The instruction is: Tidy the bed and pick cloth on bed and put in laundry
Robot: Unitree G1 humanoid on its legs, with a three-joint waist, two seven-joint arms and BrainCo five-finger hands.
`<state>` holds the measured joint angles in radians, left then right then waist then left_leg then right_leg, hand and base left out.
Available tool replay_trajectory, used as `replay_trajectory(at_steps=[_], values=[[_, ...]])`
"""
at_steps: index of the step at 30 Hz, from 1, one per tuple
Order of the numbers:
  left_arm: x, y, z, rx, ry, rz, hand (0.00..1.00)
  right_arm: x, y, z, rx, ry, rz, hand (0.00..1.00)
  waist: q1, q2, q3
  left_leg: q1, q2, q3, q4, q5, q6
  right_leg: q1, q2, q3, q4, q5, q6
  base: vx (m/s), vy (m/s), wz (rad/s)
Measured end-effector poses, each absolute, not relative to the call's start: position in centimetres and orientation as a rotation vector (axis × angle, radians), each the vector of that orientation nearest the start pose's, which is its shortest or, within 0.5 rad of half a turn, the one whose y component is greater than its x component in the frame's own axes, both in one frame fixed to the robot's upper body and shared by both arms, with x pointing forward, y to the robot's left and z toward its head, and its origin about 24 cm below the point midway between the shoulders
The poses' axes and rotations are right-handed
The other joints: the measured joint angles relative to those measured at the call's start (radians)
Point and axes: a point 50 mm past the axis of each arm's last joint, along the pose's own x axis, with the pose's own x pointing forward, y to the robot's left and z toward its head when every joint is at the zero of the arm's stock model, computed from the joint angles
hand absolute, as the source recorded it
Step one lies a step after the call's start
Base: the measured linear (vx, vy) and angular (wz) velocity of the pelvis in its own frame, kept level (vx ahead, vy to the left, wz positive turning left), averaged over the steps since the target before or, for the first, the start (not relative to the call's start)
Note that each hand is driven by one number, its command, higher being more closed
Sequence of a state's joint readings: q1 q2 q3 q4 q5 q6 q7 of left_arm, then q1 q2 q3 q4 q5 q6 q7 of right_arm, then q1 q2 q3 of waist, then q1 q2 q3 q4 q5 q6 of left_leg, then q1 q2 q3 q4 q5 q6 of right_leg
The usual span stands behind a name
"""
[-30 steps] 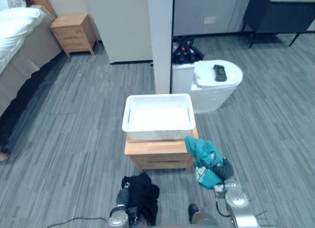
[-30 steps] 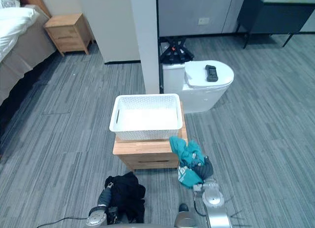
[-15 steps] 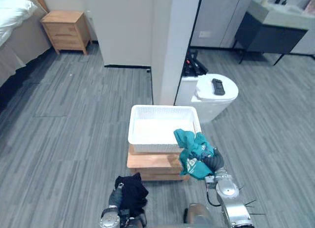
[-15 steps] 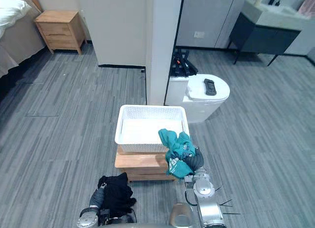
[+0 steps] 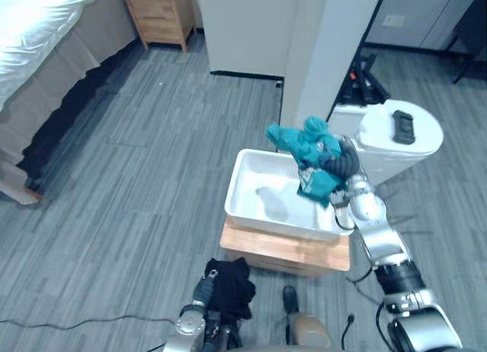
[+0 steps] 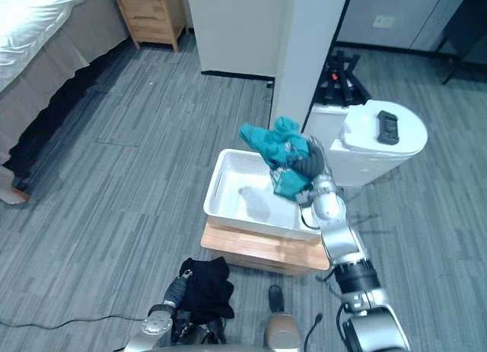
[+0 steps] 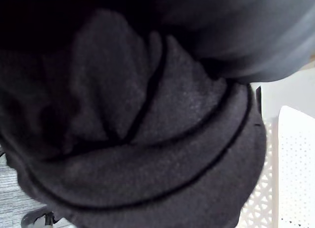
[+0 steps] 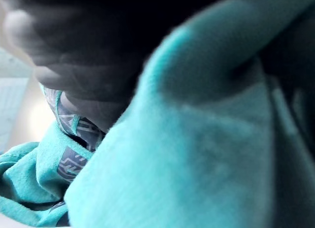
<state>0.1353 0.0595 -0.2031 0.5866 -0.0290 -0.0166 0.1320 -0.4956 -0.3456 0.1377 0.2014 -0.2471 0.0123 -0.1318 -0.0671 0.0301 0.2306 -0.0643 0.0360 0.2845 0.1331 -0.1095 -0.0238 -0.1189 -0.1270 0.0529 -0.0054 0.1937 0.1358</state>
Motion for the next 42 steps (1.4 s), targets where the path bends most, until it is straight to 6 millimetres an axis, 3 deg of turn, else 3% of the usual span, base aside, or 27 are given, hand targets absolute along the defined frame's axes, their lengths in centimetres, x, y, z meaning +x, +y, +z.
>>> replay_trajectory(at_steps=[7,8,10,16,23,26,28,31,33,34,35,36,40,42], values=[[17.6,14.2,-10.0,0.085,0.634,-0.002,1.00,36.2,-17.1,15.9,-0.718,-0.307,-0.041,1.00,0.021,0.082,0.083,-0.066,-0.049,-0.029,-0.029,0.067,0.046,-0.061,-0.039,-0.019,-0.009,0.038,-0.018,-0.03,0.087,0.26],[17.8,14.3,-9.7,0.083,0.618,0.000,1.00,36.4,-17.5,15.9,-0.731,-0.291,-0.052,0.00,0.022,0.089,0.097,-0.073,-0.055,-0.034,-0.030,0.070,0.047,-0.061,-0.047,-0.022,-0.014,0.038,-0.018,-0.02,0.075,0.22],[18.1,14.5,-9.2,0.074,0.587,0.006,1.00,36.7,-18.1,15.9,-0.750,-0.266,-0.073,0.00,0.022,0.104,0.128,-0.083,-0.059,-0.035,-0.032,0.071,0.048,-0.070,-0.049,-0.020,-0.017,0.046,-0.028,-0.04,0.054,0.07],[19.1,14.4,-7.7,0.047,0.507,0.026,1.00,37.5,-20.1,15.0,-0.806,-0.168,-0.146,0.00,0.014,0.124,0.142,-0.099,-0.065,-0.032,-0.065,0.090,0.039,-0.099,-0.050,-0.014,-0.022,0.049,-0.033,-0.02,0.016,-0.02],[20.7,14.2,-5.1,0.018,0.380,0.041,1.00,38.0,-21.0,18.2,-0.885,-0.256,-0.284,0.00,-0.008,0.128,0.144,-0.072,-0.054,0.026,-0.101,0.085,0.034,-0.090,-0.043,0.011,-0.034,0.010,-0.058,-0.01,-0.028,-0.03],[21.1,14.3,-3.8,0.017,0.317,0.039,1.00,37.4,-21.5,17.9,-0.940,-0.260,-0.327,0.00,-0.018,0.124,0.142,-0.032,-0.050,0.065,-0.125,0.085,0.033,-0.068,-0.042,0.038,-0.032,-0.052,-0.017,-0.01,-0.070,-0.06],[21.1,14.6,-3.2,0.021,0.290,0.038,1.00,35.8,-21.9,16.8,-0.974,-0.273,-0.338,0.00,-0.031,0.115,0.135,-0.003,-0.039,0.077,-0.149,0.089,0.027,-0.052,-0.030,0.041,-0.033,-0.061,-0.005,0.01,-0.081,-0.19],[21.1,15.3,-2.0,0.028,0.237,0.052,1.00,32.2,-24.2,13.1,-1.021,-0.190,-0.388,0.00,-0.043,0.076,0.088,0.048,-0.028,0.094,-0.209,0.102,0.008,-0.040,-0.011,0.055,-0.034,-0.068,0.004,0.07,-0.056,-0.26],[21.8,16.6,-0.5,0.044,0.173,0.084,1.00,29.3,-26.2,10.6,-1.025,-0.102,-0.449,0.00,-0.077,0.041,0.056,0.080,-0.023,0.105,-0.228,0.106,0.002,-0.017,-0.003,0.053,-0.038,-0.066,0.001,0.12,-0.026,-0.17],[22.6,17.6,1.2,0.057,0.101,0.115,1.00,27.2,-27.2,9.2,-1.020,-0.050,-0.476,0.00,-0.093,0.020,0.031,0.099,-0.020,0.118,-0.228,0.106,0.002,-0.002,0.000,0.058,-0.041,-0.065,0.000,0.07,-0.010,-0.17],[22.8,17.7,1.4,0.059,0.092,0.119,1.00,26.9,-27.2,9.1,-1.020,-0.046,-0.479,0.00,-0.093,0.018,0.028,0.101,-0.020,0.120,-0.228,0.106,0.002,-0.001,0.001,0.059,-0.041,-0.065,0.000,0.10,-0.014,-0.20],[24.3,18.8,3.9,0.075,-0.013,0.163,1.00,24.7,-27.8,7.6,-1.023,0.011,-0.494,0.00,-0.113,0.003,0.001,0.118,-0.018,0.131,-0.228,0.113,-0.002,0.016,0.003,0.059,-0.045,-0.062,0.001,0.05,-0.010,-0.13],[27.8,20.6,9.8,0.081,-0.249,0.294,1.00,21.7,-27.7,4.2,-0.997,0.145,-0.471,0.00,-0.143,-0.002,-0.046,0.150,-0.018,0.163,-0.229,0.121,-0.012,0.031,0.009,0.070,-0.049,-0.032,0.011,0.04,-0.006,-0.25],[28.7,20.6,11.7,0.075,-0.324,0.322,1.00,20.6,-27.6,3.0,-0.979,0.195,-0.461,0.00,-0.144,-0.001,-0.055,0.161,-0.017,0.184,-0.228,0.119,-0.009,0.034,0.010,0.089,-0.050,-0.020,0.018,0.02,0.009,-0.23]])
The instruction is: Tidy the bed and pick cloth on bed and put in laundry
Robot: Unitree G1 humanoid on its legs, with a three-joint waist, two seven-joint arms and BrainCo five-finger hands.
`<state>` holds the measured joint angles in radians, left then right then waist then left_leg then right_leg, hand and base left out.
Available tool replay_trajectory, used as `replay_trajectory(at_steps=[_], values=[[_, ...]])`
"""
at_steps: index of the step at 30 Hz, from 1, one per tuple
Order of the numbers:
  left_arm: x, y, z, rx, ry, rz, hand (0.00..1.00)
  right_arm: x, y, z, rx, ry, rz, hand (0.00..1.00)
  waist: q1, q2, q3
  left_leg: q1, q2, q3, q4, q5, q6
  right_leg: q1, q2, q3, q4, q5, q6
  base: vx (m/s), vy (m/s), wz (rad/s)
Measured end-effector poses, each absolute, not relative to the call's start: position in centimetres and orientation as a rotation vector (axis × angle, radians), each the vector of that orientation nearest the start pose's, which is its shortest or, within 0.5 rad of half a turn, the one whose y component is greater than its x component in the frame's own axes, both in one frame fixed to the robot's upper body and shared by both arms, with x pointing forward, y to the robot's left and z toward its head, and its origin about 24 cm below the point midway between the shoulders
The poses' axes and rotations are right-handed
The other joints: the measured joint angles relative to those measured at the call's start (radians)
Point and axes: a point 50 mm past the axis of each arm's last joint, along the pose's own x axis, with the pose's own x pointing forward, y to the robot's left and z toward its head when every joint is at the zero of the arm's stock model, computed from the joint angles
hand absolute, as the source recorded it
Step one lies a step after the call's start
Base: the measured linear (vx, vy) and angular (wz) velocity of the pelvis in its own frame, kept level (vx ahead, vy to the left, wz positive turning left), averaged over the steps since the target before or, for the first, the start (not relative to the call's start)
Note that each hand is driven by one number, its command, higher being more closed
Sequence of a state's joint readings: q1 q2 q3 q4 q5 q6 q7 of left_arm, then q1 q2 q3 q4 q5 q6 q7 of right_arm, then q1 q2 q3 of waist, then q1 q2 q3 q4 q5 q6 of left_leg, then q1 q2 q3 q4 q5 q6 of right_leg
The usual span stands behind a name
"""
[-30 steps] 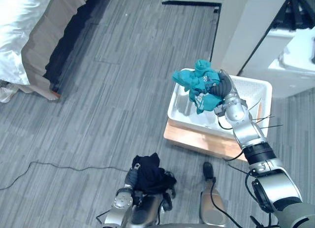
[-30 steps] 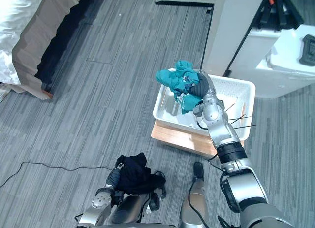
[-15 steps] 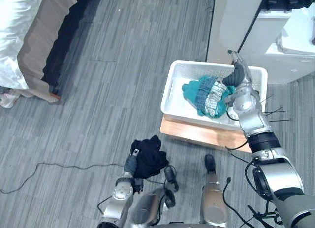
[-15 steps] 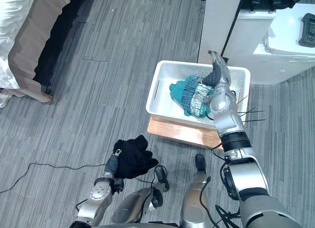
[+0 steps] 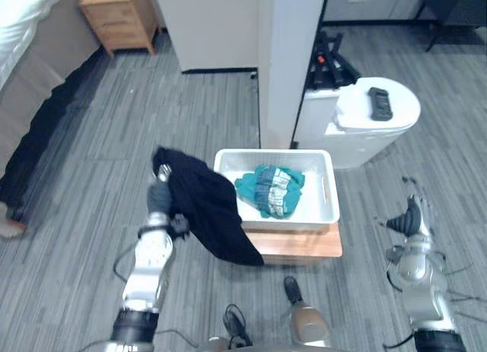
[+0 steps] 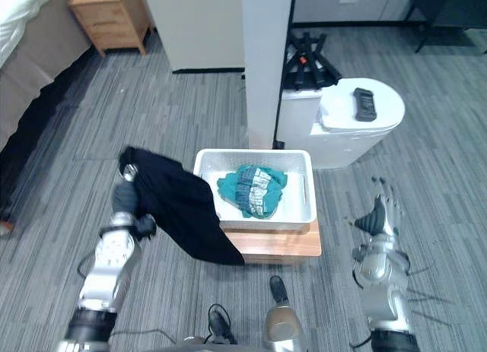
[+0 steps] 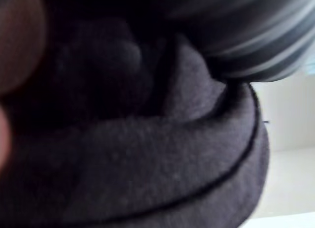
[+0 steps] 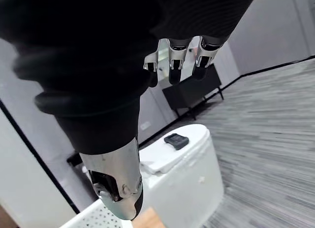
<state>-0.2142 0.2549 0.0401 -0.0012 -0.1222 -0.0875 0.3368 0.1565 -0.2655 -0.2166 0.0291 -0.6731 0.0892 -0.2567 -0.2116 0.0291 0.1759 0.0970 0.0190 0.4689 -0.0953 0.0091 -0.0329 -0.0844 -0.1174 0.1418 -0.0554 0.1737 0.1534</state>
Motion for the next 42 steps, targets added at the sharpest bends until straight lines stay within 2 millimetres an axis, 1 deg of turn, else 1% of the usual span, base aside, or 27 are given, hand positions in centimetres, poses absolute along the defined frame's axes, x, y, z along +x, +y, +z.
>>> replay_trajectory(at_steps=[1,3,4,5,6,9,10,11,12,13,14,15,17,18,20,23,24,25,29,30,32,34,36,38,39,41,42], values=[[29.4,20.5,13.3,0.068,-0.382,0.336,1.00,19.7,-27.4,2.1,-0.959,0.233,-0.455,0.00,-0.011,0.000,-0.002,0.012,0.002,0.004,-0.001,-0.002,0.002,0.010,0.002,0.000,-0.003,0.009,-0.005,0.00,0.008,-0.12],[29.9,20.5,14.9,0.073,-0.440,0.357,1.00,19.2,-27.0,1.4,-0.943,0.258,-0.438,0.00,-0.025,-0.001,-0.008,0.014,0.003,0.020,-0.006,-0.012,0.003,0.014,0.005,0.003,-0.003,0.010,-0.007,-0.04,-0.001,-0.14],[30.1,20.5,15.4,0.075,-0.455,0.359,1.00,19.0,-26.9,1.2,-0.942,0.262,-0.431,0.00,-0.027,0.001,-0.009,0.018,0.005,0.034,-0.006,-0.028,0.001,0.014,0.007,0.007,-0.003,0.010,-0.007,-0.07,0.001,-0.21],[30.5,20.5,16.3,0.080,-0.485,0.371,1.00,18.7,-26.7,0.9,-0.931,0.274,-0.418,0.00,-0.037,0.004,-0.011,0.021,0.010,0.068,-0.007,-0.075,0.008,0.012,0.011,0.012,-0.003,0.010,-0.007,-0.06,-0.004,-0.11],[31.0,20.5,17.0,0.086,-0.504,0.379,1.00,18.3,-26.4,0.4,-0.909,0.292,-0.413,0.00,-0.048,0.004,-0.012,0.019,0.012,0.081,-0.007,-0.079,0.012,0.008,0.012,0.014,-0.003,0.011,-0.008,-0.05,-0.012,-0.09],[32.0,20.4,17.3,0.102,-0.496,0.396,1.00,17.8,-25.6,-0.3,-0.891,0.311,-0.378,0.00,-0.050,0.012,-0.018,0.001,0.016,0.113,-0.007,-0.083,0.008,-0.021,0.016,0.023,-0.003,0.011,-0.009,-0.06,-0.063,-0.22],[32.6,20.1,16.8,0.127,-0.467,0.392,1.00,17.7,-25.2,-0.6,-0.876,0.316,-0.364,0.00,-0.059,0.019,-0.020,-0.018,0.019,0.138,-0.007,-0.082,0.008,-0.046,0.015,0.023,-0.003,0.008,-0.012,-0.04,-0.094,-0.10],[32.9,19.8,16.5,0.139,-0.452,0.388,1.00,17.7,-25.0,-0.6,-0.869,0.316,-0.358,0.00,-0.063,0.020,-0.019,-0.025,0.020,0.154,-0.007,-0.081,0.006,-0.054,0.013,0.022,-0.003,0.004,-0.017,-0.02,-0.098,-0.05],[33.3,19.4,15.6,0.142,-0.412,0.382,1.00,17.7,-24.6,-0.7,-0.855,0.311,-0.344,0.00,-0.076,0.020,-0.019,-0.041,0.021,0.181,-0.007,-0.076,-0.001,-0.075,0.011,0.023,-0.004,-0.003,-0.026,-0.02,-0.096,-0.09],[33.6,19.0,14.5,0.146,-0.363,0.372,1.00,17.9,-24.1,-0.8,-0.848,0.305,-0.328,0.00,-0.084,0.021,-0.018,-0.055,0.026,0.203,-0.007,-0.072,-0.008,-0.094,0.013,0.026,-0.005,-0.002,-0.027,-0.01,-0.078,-0.11],[33.8,18.7,13.8,0.149,-0.334,0.363,1.00,17.9,-23.9,-0.8,-0.844,0.300,-0.321,0.00,-0.088,0.022,-0.016,-0.058,0.029,0.218,-0.007,-0.067,-0.015,-0.100,0.014,0.027,-0.006,-0.002,-0.027,0.00,-0.068,-0.10],[34.0,18.1,12.5,0.166,-0.276,0.350,1.00,18.0,-23.3,-0.8,-0.835,0.290,-0.303,0.00,-0.096,0.023,-0.015,-0.064,0.034,0.231,-0.007,-0.062,-0.021,-0.112,0.018,0.028,-0.008,0.000,-0.029,0.01,-0.049,-0.06],[34.2,17.6,11.3,0.201,-0.228,0.336,1.00,18.4,-22.4,-0.8,-0.823,0.266,-0.275,0.00,-0.103,0.018,-0.008,-0.080,0.038,0.257,-0.007,-0.052,-0.037,-0.140,0.020,0.048,-0.006,0.002,-0.032,0.00,-0.051,-0.20],[34.2,17.5,11.0,0.208,-0.215,0.332,1.00,18.8,-21.8,-0.6,-0.817,0.237,-0.266,0.00,-0.103,0.015,0.010,-0.089,0.037,0.277,-0.007,-0.051,-0.039,-0.158,0.021,0.057,-0.004,0.003,-0.033,-0.01,-0.048,-0.27],[34.5,17.0,10.7,0.216,-0.197,0.325,1.00,18.9,-21.5,-0.5,-0.811,0.222,-0.262,0.00,-0.103,0.014,0.039,-0.097,0.033,0.283,-0.007,-0.051,-0.039,-0.170,0.018,0.062,-0.001,0.003,-0.033,-0.01,-0.031,-0.11],[34.7,16.0,9.7,0.259,-0.160,0.289,1.00,19.0,-21.0,-0.5,-0.805,0.213,-0.250,0.00,-0.103,0.013,0.071,-0.116,0.030,0.305,-0.007,-0.044,-0.039,-0.194,0.012,0.069,0.001,0.005,-0.032,0.01,-0.006,-0.01],[34.7,15.7,9.1,0.268,-0.141,0.279,0.00,19.1,-20.9,-0.4,-0.804,0.205,-0.253,0.00,-0.103,0.012,0.083,-0.119,0.029,0.309,-0.007,-0.043,-0.038,-0.198,0.011,0.072,0.002,0.008,-0.030,0.05,-0.012,-0.05],[34.7,15.3,8.3,0.289,-0.112,0.267,0.00,19.4,-20.7,-0.2,-0.802,0.189,-0.254,0.00,-0.103,0.011,0.101,-0.119,0.027,0.319,-0.007,-0.043,-0.038,-0.200,0.009,0.076,0.002,0.009,-0.029,0.05,-0.010,-0.08],[34.6,14.5,6.6,0.300,-0.035,0.248,0.00,20.5,-20.2,0.6,-0.784,0.139,-0.270,0.00,-0.102,0.013,0.144,-0.118,0.025,0.332,-0.003,-0.022,-0.047,-0.203,0.007,0.085,0.002,0.021,-0.020,0.06,-0.017,-0.07],[34.6,14.3,6.1,0.302,-0.009,0.243,0.00,20.8,-20.0,0.8,-0.775,0.127,-0.275,0.00,-0.100,0.011,0.154,-0.118,0.024,0.332,0.000,-0.001,-0.045,-0.203,0.006,0.087,0.003,0.022,-0.020,0.08,-0.030,-0.04],[34.6,14.1,5.6,0.302,0.023,0.245,0.00,21.1,-19.8,1.0,-0.767,0.117,-0.278,0.00,-0.098,0.015,0.164,-0.118,0.023,0.333,0.000,0.000,-0.045,-0.203,0.006,0.088,0.004,0.024,-0.019,0.10,-0.043,-0.03],[34.7,13.9,5.6,0.296,0.026,0.244,0.00,21.0,-19.8,0.8,-0.767,0.124,-0.279,0.00,-0.081,0.015,0.166,-0.117,0.024,0.334,0.001,0.000,-0.045,-0.205,0.007,0.090,0.005,0.024,-0.019,0.07,-0.040,-0.05],[35.0,13.8,6.1,0.293,0.013,0.247,0.00,20.9,-19.8,0.6,-0.761,0.136,-0.278,0.00,-0.061,0.017,0.167,-0.112,0.029,0.331,0.001,0.000,-0.045,-0.205,0.013,0.084,0.018,0.024,-0.019,0.08,-0.067,0.02],[35.0,13.8,6.3,0.289,0.007,0.252,0.00,20.9,-19.9,0.5,-0.753,0.143,-0.278,0.00,-0.049,0.017,0.167,-0.098,0.032,0.327,0.001,0.000,-0.045,-0.189,0.014,0.076,0.020,0.023,-0.019,0.04,-0.060,0.09],[34.9,13.9,6.1,0.288,0.013,0.255,0.00,20.8,-19.9,0.3,-0.753,0.153,-0.274,0.00,-0.045,0.017,0.167,-0.083,0.034,0.323,0.001,0.000,-0.045,-0.170,0.014,0.070,0.020,0.023,-0.018,0.02,-0.066,0.18],[34.4,14.4,5.5,0.274,0.027,0.275,0.00,20.6,-19.9,-0.5,-0.751,0.186,-0.265,0.00,-0.046,0.017,0.167,-0.059,0.039,0.304,0.001,0.000,-0.045,-0.137,0.014,0.050,0.019,0.022,-0.018,0.00,-0.054,0.24],[33.8,14.9,5.0,0.264,0.035,0.288,0.00,20.2,-19.9,-1.1,-0.749,0.219,-0.260,0.00,-0.046,0.017,0.167,-0.043,0.043,0.294,0.000,-0.001,-0.045,-0.116,0.014,0.044,0.019,0.022,-0.019,-0.01,-0.041,0.22]])
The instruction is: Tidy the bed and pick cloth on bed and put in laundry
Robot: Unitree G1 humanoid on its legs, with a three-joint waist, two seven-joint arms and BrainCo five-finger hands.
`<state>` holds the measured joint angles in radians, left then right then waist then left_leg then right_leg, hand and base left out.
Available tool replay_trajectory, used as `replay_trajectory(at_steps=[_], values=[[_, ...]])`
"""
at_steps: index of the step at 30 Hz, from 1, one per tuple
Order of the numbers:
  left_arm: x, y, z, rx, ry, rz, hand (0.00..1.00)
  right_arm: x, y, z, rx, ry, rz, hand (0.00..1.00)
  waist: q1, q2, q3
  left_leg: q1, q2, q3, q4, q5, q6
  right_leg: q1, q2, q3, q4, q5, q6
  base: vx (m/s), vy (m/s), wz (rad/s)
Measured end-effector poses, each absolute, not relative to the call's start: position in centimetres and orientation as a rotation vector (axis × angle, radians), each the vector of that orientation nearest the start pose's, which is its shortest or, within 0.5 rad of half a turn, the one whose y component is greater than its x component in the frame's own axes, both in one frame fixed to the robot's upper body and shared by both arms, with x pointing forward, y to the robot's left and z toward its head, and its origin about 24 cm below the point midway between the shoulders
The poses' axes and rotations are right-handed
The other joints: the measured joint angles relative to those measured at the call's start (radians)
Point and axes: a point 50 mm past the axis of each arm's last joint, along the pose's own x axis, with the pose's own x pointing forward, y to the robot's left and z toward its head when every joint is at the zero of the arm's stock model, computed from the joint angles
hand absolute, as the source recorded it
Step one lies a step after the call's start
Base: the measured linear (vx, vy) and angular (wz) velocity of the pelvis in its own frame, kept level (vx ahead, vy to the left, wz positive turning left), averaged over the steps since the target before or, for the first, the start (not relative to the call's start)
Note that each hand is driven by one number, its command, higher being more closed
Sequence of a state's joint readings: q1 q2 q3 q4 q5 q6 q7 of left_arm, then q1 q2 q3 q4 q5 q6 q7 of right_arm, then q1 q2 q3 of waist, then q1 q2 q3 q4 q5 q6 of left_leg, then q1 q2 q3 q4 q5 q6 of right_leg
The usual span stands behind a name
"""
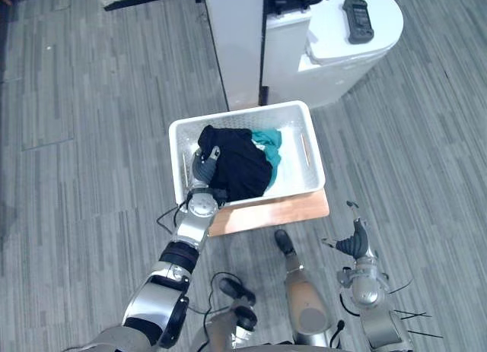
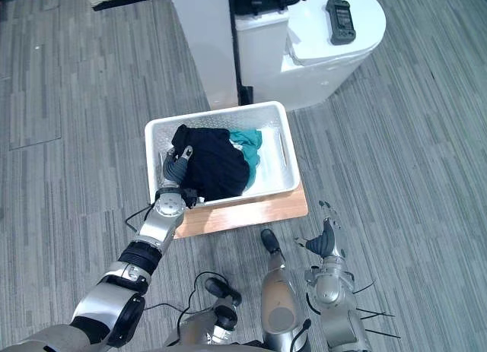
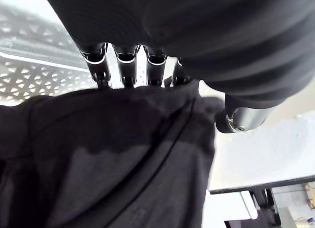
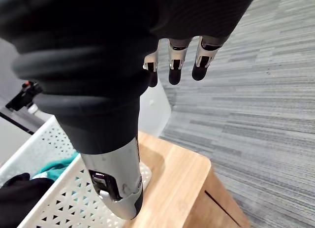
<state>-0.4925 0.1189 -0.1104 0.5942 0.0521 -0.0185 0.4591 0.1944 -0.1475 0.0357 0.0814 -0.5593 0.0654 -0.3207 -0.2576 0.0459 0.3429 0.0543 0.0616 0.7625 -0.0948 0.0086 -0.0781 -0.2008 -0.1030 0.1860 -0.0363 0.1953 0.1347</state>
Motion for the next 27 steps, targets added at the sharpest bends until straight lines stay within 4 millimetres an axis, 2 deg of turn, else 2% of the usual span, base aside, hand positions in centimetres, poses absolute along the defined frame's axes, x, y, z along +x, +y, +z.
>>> replay_trajectory(at_steps=[3,4,5,7,9,13,15,16,18,19,20,22,23,25,26,27], values=[[32.1,15.8,4.0,0.240,0.037,0.315,0.00,18.7,-19.9,-3.3,-0.737,0.331,-0.230,0.00,0.010,-0.002,-0.003,0.027,0.004,-0.030,-0.001,-0.001,0.000,0.043,-0.004,-0.029,-0.001,-0.017,-0.003,-0.04,-0.070,0.31],[31.1,16.6,3.3,0.228,0.053,0.342,0.00,17.7,-20.0,-4.7,-0.737,0.402,-0.208,0.00,0.030,-0.002,-0.011,0.036,0.004,-0.041,-0.006,-0.002,-0.001,0.059,-0.004,-0.036,-0.003,-0.026,-0.009,-0.05,-0.074,0.24],[30.9,16.8,3.2,0.227,0.055,0.347,0.00,17.5,-20.0,-5.0,-0.737,0.415,-0.203,0.00,0.032,-0.003,-0.012,0.038,0.004,-0.044,-0.006,-0.002,-0.001,0.062,-0.005,-0.038,-0.003,-0.029,-0.011,-0.06,-0.082,0.25],[29.2,18.2,2.2,0.216,0.079,0.377,0.00,15.9,-20.4,-6.9,-0.724,0.530,-0.191,0.00,0.043,-0.012,-0.047,0.046,0.004,-0.077,-0.007,-0.006,-0.006,0.085,-0.008,-0.051,-0.003,-0.068,-0.019,-0.04,-0.085,0.26],[27.6,18.8,1.3,0.216,0.100,0.385,0.00,14.9,-21.1,-8.0,-0.715,0.604,-0.199,0.00,0.057,-0.014,-0.082,0.058,0.010,-0.090,-0.007,-0.003,-0.005,0.099,-0.002,-0.054,-0.003,-0.080,-0.021,-0.03,-0.130,0.10],[24.7,19.3,-1.3,0.208,0.200,0.386,0.00,13.3,-22.4,-9.6,-0.709,0.725,-0.234,0.00,0.056,-0.022,-0.137,0.094,0.017,-0.120,-0.007,0.000,-0.010,0.147,0.001,-0.090,-0.002,-0.093,-0.030,-0.03,-0.078,0.16],[22.1,19.1,-3.7,0.135,0.309,0.381,0.00,12.1,-22.5,-10.7,-0.688,0.802,-0.241,0.00,0.065,-0.036,-0.181,0.104,0.019,-0.123,-0.008,0.000,-0.010,0.163,0.001,-0.101,-0.002,-0.100,-0.035,-0.05,-0.033,0.11],[21.3,19.0,-4.3,0.115,0.339,0.378,0.00,11.9,-22.4,-10.9,-0.679,0.821,-0.241,0.00,0.073,-0.040,-0.191,0.104,0.020,-0.122,-0.008,0.000,-0.010,0.163,0.002,-0.102,-0.001,-0.102,-0.037,-0.04,-0.031,0.05],[18.3,18.6,-7.4,0.034,0.493,0.382,0.00,10.8,-21.8,-12.0,-0.627,0.892,-0.243,0.00,0.106,-0.055,-0.214,0.117,0.025,-0.104,-0.008,-0.001,-0.012,0.174,0.004,-0.105,-0.001,-0.109,-0.048,-0.05,-0.032,0.03],[17.4,18.6,-8.4,0.021,0.546,0.386,0.00,10.5,-21.7,-12.2,-0.612,0.913,-0.246,0.00,0.108,-0.059,-0.221,0.121,0.026,-0.097,-0.008,-0.003,-0.015,0.178,0.005,-0.105,-0.002,-0.111,-0.050,-0.05,-0.033,0.06],[14.9,18.6,-10.4,-0.013,0.672,0.409,0.00,10.0,-21.3,-12.7,-0.581,0.948,-0.247,0.00,0.111,-0.063,-0.238,0.125,0.027,-0.093,-0.008,-0.004,-0.016,0.183,0.006,-0.109,-0.002,-0.114,-0.051,-0.04,-0.035,0.04],[11.0,18.7,-13.2,-0.041,0.864,0.451,0.00,9.6,-20.7,-13.2,-0.529,0.985,-0.247,0.00,0.112,-0.062,-0.253,0.138,0.030,-0.075,-0.008,-0.012,-0.026,0.196,0.006,-0.114,-0.002,-0.119,-0.055,-0.04,-0.031,0.07],[8.4,18.6,-14.5,-0.058,0.982,0.479,0.00,9.2,-20.4,-13.6,-0.499,1.010,-0.250,0.00,0.113,-0.060,-0.265,0.143,0.031,-0.072,-0.008,-0.012,-0.027,0.197,0.004,-0.121,-0.003,-0.122,-0.057,-0.08,-0.041,0.21],[6.8,19.2,-15.3,-0.076,1.049,0.537,0.00,8.7,-20.6,-13.8,-0.464,1.038,-0.282,0.00,0.122,-0.056,-0.278,0.144,0.032,-0.063,-0.008,-0.024,-0.030,0.200,0.007,-0.134,-0.002,-0.127,-0.057,-0.08,-0.047,0.15],[5.7,19.5,-15.7,-0.096,1.092,0.576,0.00,8.2,-20.7,-14.1,-0.443,1.063,-0.294,0.00,0.139,-0.054,-0.289,0.146,0.033,-0.056,-0.008,-0.025,-0.030,0.201,0.007,-0.135,-0.003,-0.128,-0.058,-0.04,-0.026,-0.02],[5.4,19.5,-15.8,-0.104,1.106,0.587,0.00,7.9,-20.8,-14.3,-0.430,1.078,-0.304,0.00,0.144,-0.055,-0.292,0.149,0.033,-0.054,-0.008,-0.028,-0.033,0.204,0.007,-0.138,-0.002,-0.131,-0.063,-0.03,-0.016,-0.03]])
